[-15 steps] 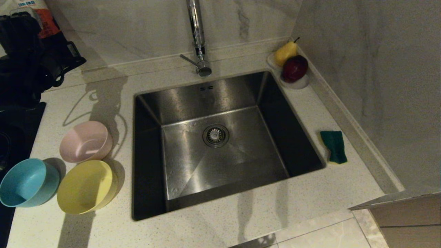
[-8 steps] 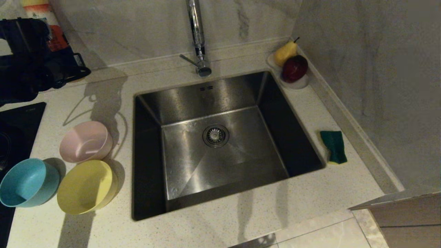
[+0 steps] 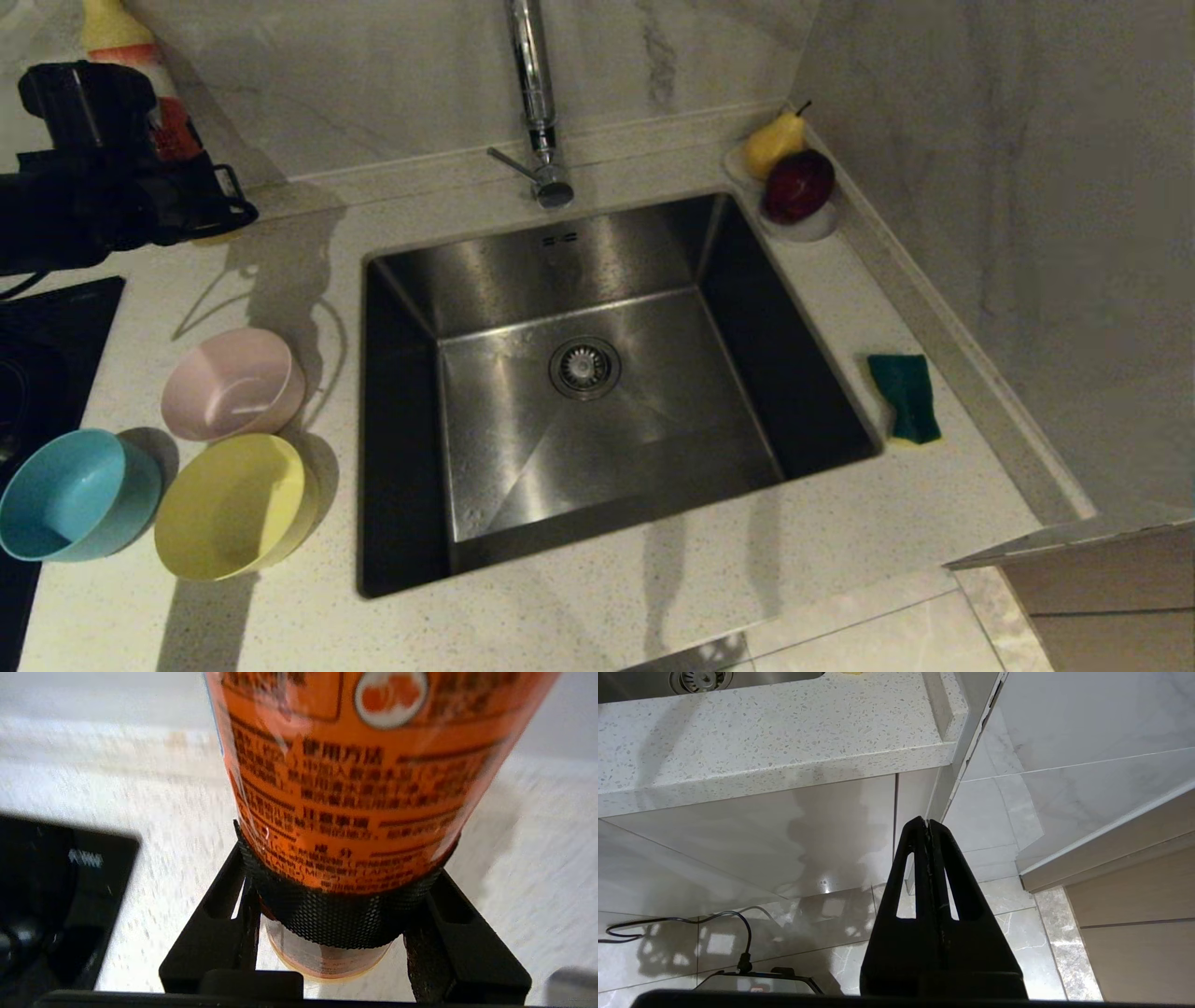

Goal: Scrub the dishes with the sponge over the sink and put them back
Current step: Place the dish soap on the table

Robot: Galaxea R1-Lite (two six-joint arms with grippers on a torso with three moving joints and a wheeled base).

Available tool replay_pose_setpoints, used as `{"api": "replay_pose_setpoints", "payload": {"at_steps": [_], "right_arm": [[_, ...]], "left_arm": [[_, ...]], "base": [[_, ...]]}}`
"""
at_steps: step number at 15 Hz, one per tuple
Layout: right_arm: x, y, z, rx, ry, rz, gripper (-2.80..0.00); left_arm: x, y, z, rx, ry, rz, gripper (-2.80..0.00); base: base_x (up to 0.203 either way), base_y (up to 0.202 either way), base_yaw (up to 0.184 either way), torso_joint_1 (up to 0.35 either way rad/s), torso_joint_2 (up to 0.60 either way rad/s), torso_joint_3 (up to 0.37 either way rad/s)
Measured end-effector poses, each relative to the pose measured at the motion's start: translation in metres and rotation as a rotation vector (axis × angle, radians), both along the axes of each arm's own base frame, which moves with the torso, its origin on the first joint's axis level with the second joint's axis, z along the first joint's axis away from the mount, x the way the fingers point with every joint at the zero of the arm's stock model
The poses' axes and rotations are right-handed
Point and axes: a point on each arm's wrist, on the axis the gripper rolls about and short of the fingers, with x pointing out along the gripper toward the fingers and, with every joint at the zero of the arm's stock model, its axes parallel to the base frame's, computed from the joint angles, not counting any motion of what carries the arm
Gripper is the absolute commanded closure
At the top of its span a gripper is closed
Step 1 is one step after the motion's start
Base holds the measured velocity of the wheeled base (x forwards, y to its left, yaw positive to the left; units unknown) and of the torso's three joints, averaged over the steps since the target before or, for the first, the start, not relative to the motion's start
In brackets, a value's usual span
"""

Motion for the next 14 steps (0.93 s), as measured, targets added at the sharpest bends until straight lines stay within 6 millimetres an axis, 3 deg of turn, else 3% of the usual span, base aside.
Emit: {"api": "replay_pose_setpoints", "payload": {"at_steps": [14], "right_arm": [[0.0, 0.0, 0.0, 0.0, 0.0, 0.0, 0.0]], "left_arm": [[0.022, 0.004, -0.024, -0.001, 0.014, 0.003, 0.0]], "base": [[0.0, 0.0, 0.0, 0.0, 0.0, 0.0]]}}
